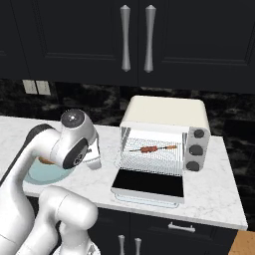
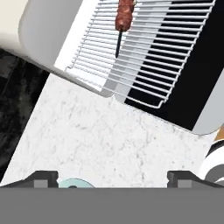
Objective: Pick up the kebab skewer and baguette bread, and place them inside the toaster oven. Close the toaster oven door and start by setting the timer.
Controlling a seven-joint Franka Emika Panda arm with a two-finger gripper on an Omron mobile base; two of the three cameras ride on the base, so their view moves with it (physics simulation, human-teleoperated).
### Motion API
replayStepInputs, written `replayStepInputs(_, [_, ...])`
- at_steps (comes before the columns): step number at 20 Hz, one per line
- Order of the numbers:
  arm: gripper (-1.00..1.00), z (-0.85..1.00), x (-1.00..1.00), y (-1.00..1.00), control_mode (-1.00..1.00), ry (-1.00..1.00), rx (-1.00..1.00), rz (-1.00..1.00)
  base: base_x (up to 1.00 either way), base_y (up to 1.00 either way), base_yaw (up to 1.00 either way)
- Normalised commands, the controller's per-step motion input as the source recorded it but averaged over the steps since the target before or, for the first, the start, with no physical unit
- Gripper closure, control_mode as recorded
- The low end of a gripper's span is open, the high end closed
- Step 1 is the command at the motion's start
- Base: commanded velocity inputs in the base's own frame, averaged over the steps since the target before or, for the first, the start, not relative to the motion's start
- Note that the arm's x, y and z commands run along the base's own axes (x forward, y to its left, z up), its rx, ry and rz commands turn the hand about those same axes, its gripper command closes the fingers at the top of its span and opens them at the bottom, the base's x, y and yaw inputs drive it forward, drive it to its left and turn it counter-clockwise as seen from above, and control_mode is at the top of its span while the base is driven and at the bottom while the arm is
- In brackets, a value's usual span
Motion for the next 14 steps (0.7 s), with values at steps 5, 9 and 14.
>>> replayStepInputs(5, [-1.0, 0.0, -0.02, 1.0, -1.0, 0.0, -0.07, 0.06, 0.0, 0.0, 0.0])
replayStepInputs(9, [-1.0, 0.0, 0.0, 1.0, -1.0, 0.02, 0.0, 0.05, 0.0, 0.0, 0.0])
replayStepInputs(14, [-1.0, 0.0, 0.04, 0.73, -1.0, 0.09, 0.01, 0.12, 0.0, 0.0, 0.0])
